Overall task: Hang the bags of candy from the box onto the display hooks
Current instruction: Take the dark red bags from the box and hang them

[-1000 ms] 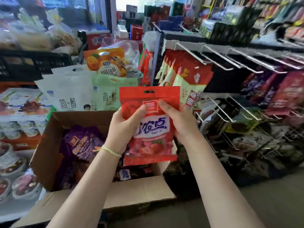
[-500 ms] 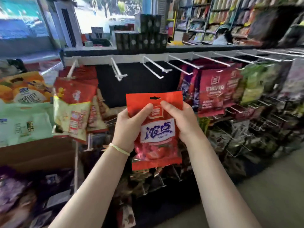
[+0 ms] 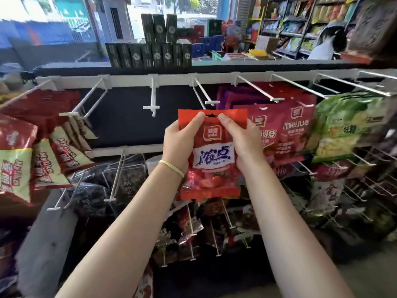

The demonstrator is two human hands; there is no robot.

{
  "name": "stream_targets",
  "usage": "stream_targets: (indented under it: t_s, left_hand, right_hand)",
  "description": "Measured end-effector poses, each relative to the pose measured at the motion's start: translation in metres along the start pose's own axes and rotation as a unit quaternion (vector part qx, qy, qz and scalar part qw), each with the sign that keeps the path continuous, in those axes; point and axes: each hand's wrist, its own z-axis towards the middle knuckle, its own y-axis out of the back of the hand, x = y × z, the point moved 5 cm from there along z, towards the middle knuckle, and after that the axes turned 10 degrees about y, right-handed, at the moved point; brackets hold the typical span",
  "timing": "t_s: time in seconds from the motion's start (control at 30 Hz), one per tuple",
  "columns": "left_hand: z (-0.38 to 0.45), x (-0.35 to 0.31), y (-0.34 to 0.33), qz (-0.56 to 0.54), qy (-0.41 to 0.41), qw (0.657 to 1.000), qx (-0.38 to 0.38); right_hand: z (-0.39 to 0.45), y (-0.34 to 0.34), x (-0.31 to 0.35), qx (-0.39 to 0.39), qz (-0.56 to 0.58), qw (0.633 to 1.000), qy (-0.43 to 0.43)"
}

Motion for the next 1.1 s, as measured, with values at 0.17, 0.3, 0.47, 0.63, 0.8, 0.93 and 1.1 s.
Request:
stream_targets:
  t_s: [0.17, 0.3, 0.47, 0.63, 0.8, 0.93, 1.1]
  left_hand:
    - [0.018, 0.002, -0.001, -0.015, -0.028, 0.999, -0.041]
    - [0.029, 0.01, 0.005, 0.001, -0.033, 0.997, -0.07]
    - [0.039, 0.014, 0.011, 0.048, -0.056, 0.995, -0.072]
    - [0.044, 0.043, 0.027, 0.107, -0.059, 0.991, -0.048]
    - [0.042, 0.04, 0.04, 0.193, -0.094, 0.975, -0.063]
    - [0.035, 0.026, 0.067, 0.299, -0.114, 0.945, -0.067]
    - [0.0, 0.009, 0.137, 0.345, -0.088, 0.934, -0.035]
  right_hand:
    - [0.023, -0.003, -0.007, 0.032, -0.016, 0.999, 0.007]
    - [0.033, -0.006, -0.02, 0.044, -0.042, 0.998, 0.014]
    - [0.038, -0.003, -0.024, 0.007, -0.152, 0.98, 0.131]
    - [0.013, 0.0, -0.03, -0.062, -0.266, 0.907, 0.32]
    - [-0.005, -0.005, -0.037, -0.139, -0.405, 0.816, 0.388]
    - [-0.02, -0.032, -0.051, -0.046, -0.435, 0.834, 0.336]
    - [-0.066, -0.099, -0.081, 0.151, -0.312, 0.927, 0.143]
